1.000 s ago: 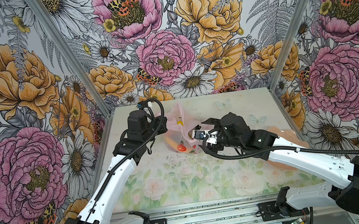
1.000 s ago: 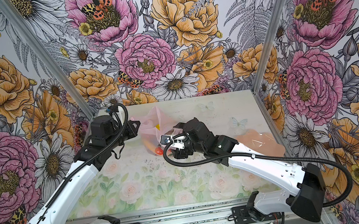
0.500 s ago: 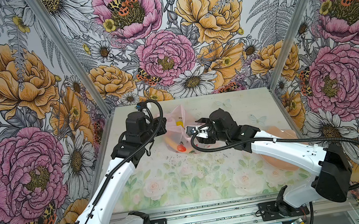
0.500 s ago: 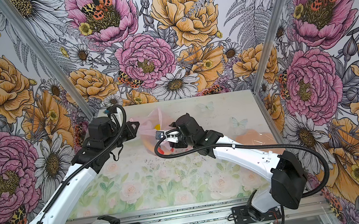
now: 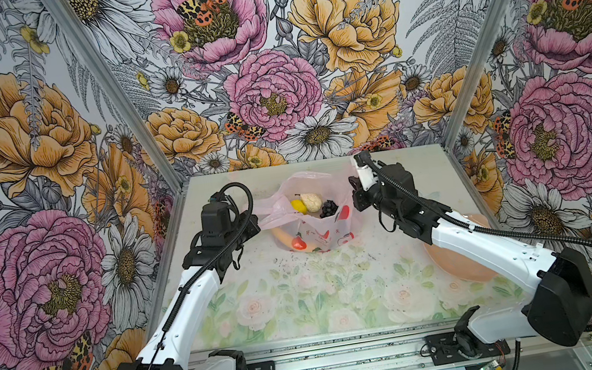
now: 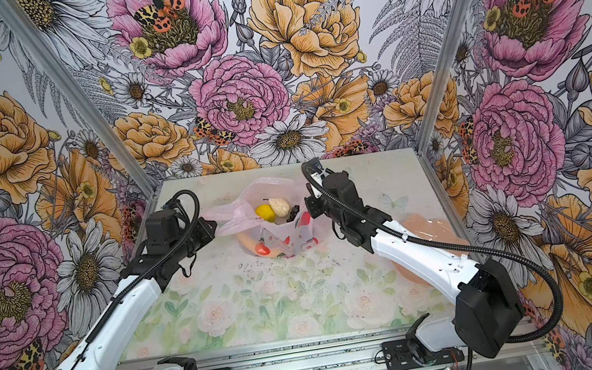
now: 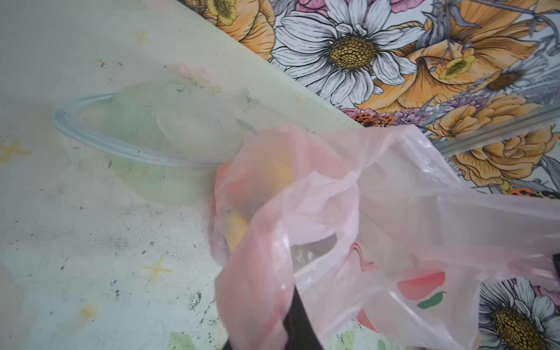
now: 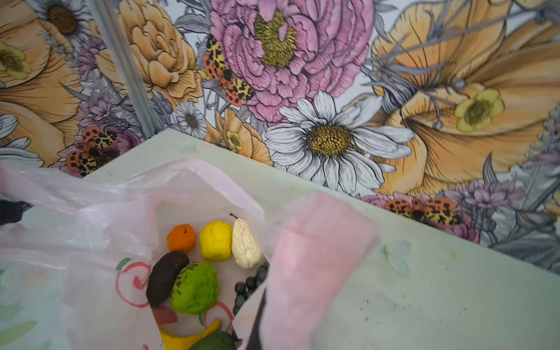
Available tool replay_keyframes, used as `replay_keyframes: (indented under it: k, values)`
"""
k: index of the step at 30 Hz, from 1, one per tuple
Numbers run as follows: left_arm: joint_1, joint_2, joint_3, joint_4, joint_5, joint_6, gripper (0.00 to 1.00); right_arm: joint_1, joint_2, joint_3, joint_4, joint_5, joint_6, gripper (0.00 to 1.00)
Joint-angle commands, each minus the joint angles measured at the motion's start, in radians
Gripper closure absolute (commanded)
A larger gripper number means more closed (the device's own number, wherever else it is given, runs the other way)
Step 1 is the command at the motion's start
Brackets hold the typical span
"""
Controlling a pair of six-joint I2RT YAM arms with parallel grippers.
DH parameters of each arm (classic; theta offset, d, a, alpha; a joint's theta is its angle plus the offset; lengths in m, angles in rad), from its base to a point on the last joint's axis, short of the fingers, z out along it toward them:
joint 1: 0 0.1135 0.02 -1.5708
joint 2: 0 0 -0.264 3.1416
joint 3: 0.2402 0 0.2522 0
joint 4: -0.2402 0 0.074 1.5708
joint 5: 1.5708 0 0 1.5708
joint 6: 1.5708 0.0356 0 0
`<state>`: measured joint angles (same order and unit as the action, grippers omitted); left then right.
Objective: Take fruits out of the plastic bag
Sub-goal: Spread open the plastic bag at the center of the table.
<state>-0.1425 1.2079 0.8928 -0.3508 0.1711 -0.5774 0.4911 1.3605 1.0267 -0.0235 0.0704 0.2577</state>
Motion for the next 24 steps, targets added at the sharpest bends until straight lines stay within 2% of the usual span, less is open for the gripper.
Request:
replay_keyframes:
  k: [1,5,8,10,12,15,19,22,24]
  values:
    - [0.031,0.052,-0.027,0.02,0.001,-0.074,0.85,-0.063,0.047,-0.074,0.06,-0.148,0.428,1.0]
    - [0.008,0.037,-0.002,-0.044,-0.06,-0.055,0.77,-0.053,0.068,-0.071,0.075,-0.212,0.43,1.0]
    - [-0.04,-0.008,0.038,-0.129,-0.162,-0.023,0.53,-0.028,0.054,-0.061,0.07,-0.21,0.404,1.0]
    - [-0.068,-0.05,0.061,-0.175,-0.206,-0.002,0.42,-0.009,0.055,-0.051,0.062,-0.211,0.386,1.0]
    - [-0.084,-0.105,0.081,-0.217,-0.232,0.004,0.27,0.009,0.06,-0.045,0.058,-0.209,0.369,1.0]
    - [-0.081,-0.194,0.111,-0.271,-0.257,0.008,0.15,0.021,0.062,-0.054,0.06,-0.192,0.362,1.0]
    - [-0.119,-0.231,0.205,-0.377,-0.336,0.033,0.11,0.024,0.059,-0.057,0.06,-0.186,0.348,1.0]
    - [-0.281,-0.209,0.318,-0.454,-0.561,0.071,0.11,0.03,0.055,-0.051,0.057,-0.183,0.335,1.0]
    - [-0.408,-0.17,0.411,-0.466,-0.649,0.087,0.12,0.033,0.053,-0.049,0.056,-0.179,0.331,1.0]
